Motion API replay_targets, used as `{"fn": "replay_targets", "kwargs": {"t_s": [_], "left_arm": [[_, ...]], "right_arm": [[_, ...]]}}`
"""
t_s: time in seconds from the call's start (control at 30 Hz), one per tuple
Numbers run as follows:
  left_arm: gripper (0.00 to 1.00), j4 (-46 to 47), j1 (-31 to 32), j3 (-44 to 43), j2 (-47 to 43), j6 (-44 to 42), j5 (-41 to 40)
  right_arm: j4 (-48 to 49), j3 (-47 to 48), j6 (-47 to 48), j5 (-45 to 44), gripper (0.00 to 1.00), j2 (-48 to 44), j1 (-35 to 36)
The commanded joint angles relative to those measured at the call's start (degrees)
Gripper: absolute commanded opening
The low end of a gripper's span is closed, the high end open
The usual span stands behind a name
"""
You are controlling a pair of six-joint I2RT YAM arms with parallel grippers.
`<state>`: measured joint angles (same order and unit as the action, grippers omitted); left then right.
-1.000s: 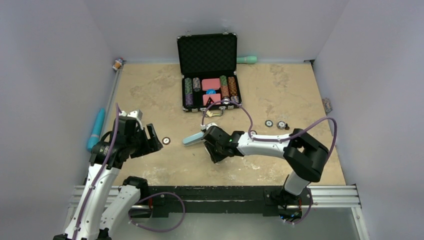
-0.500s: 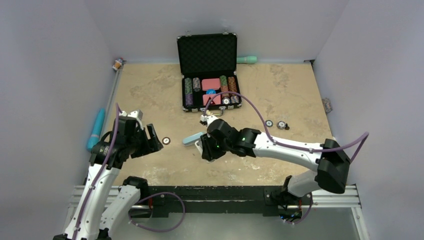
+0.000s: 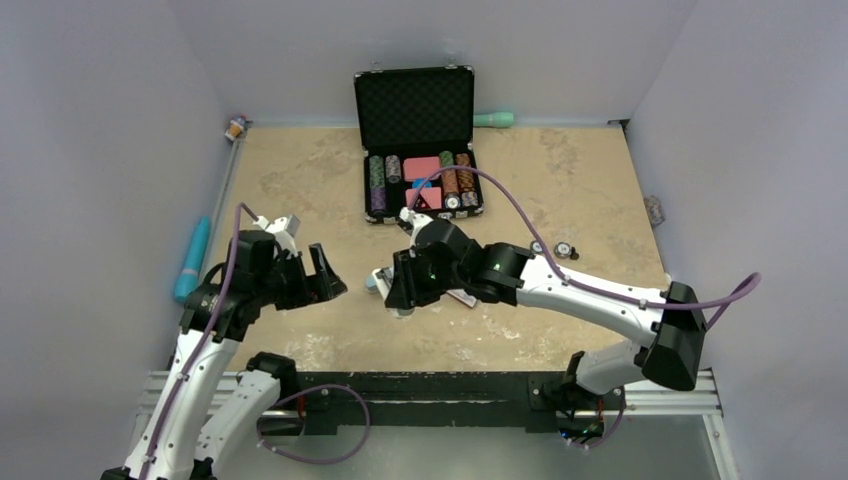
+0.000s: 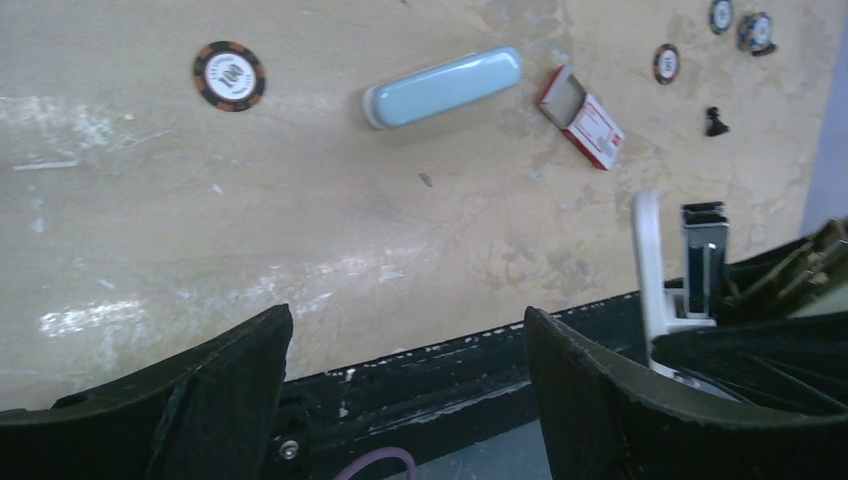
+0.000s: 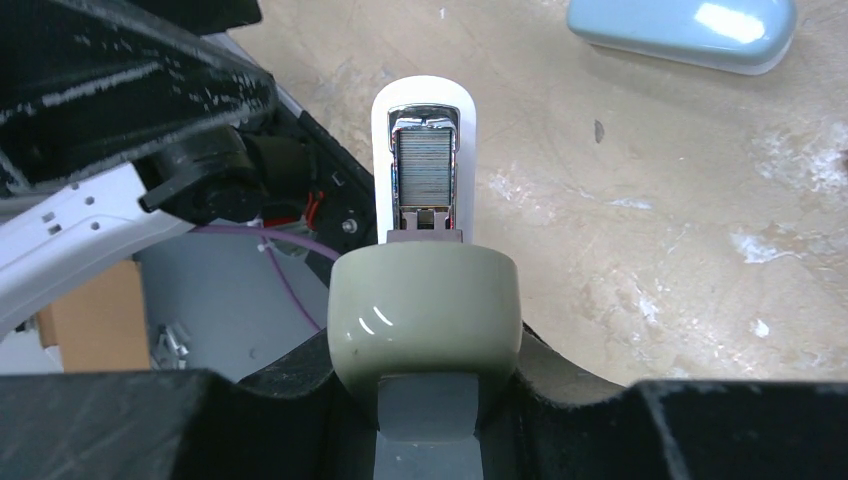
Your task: Unload the staples from the stapler
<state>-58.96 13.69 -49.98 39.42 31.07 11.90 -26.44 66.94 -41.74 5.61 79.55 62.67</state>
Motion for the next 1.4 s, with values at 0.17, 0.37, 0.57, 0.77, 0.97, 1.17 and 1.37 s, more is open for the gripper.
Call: {"fn": "replay_targets", "kwargs": {"t_s": [0.17, 0.37, 0.57, 0.77, 0.97, 1.17, 1.37], "left_arm": [[0.92, 10.77, 1.08, -3.32, 0.84, 4.71, 19.29], [0.98, 17.07, 0.81, -7.76, 1.7, 6.3, 23.87], [0.97, 25.25, -0.37, -8.05, 1.33, 12.23, 29.06], [0.86, 37.71, -0.79, -7.57, 2.35, 17.43, 34.2], [0.82, 38.27, -2.66, -10.52, 5.53, 17.03, 37.21], [0.98, 37.35, -4.02, -11.17, 4.75, 17.71, 32.12], [0.9, 51.59, -3.86, -7.94, 6.02, 25.89, 38.78]], "right_arm": [[-3.06, 11.65, -1.56, 6.07, 0.0, 4.45, -0.69], [6.82, 6.99, -0.57, 16.15, 0.0, 2.95, -7.04], [11.44, 5.81, 2.42, 28.04, 0.0, 2.58, -15.55], [12.02, 10.43, 2.54, 33.37, 0.0, 1.74, -16.87], [19.27, 9.43, -2.49, 39.05, 0.0, -0.59, -17.91], [20.28, 11.51, -4.32, 40.71, 0.0, -2.38, -18.06], [27.4, 11.56, -8.77, 44.89, 0.0, -1.39, -18.06]]}}
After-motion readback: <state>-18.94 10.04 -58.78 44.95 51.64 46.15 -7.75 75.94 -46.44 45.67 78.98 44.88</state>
